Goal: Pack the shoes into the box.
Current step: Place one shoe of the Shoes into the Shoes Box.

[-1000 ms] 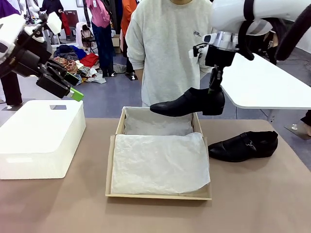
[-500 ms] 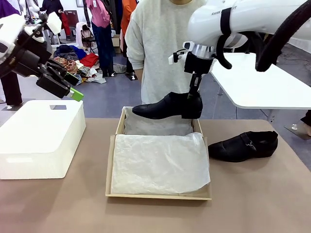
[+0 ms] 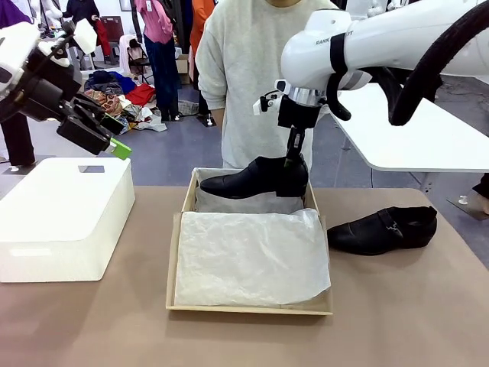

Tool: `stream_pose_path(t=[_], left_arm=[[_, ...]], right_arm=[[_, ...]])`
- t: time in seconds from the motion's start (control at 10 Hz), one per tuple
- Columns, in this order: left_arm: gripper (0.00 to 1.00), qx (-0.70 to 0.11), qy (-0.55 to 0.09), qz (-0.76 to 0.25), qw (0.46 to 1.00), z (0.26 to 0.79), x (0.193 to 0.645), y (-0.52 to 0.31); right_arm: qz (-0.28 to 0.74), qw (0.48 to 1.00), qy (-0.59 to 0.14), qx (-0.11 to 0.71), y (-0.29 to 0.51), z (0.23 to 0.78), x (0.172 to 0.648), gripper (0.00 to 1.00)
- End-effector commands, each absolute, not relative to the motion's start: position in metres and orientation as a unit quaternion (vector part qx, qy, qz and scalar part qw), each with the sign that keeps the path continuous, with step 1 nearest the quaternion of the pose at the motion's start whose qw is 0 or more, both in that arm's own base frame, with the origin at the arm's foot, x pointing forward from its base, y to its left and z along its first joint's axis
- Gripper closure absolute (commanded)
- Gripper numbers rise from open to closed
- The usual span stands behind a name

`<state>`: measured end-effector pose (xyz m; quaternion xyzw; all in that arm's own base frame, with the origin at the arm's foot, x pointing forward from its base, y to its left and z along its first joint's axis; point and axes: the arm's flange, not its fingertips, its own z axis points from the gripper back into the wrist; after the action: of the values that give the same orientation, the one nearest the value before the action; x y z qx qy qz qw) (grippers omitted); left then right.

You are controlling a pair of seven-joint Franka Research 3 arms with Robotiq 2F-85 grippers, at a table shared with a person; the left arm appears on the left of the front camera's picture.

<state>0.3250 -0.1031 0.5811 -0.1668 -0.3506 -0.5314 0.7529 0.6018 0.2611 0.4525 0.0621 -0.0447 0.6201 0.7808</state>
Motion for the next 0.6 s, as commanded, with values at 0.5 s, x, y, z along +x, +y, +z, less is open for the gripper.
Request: stream_pose_path(t=[0.5], left_arm=[[0.00,-0.176,-0.354,-0.537,0.745,0.582,0.326,-0.102]], right_arm=[[0.631,0.771,-0.064,0.058,0.262,0.413,0.600,1.00]])
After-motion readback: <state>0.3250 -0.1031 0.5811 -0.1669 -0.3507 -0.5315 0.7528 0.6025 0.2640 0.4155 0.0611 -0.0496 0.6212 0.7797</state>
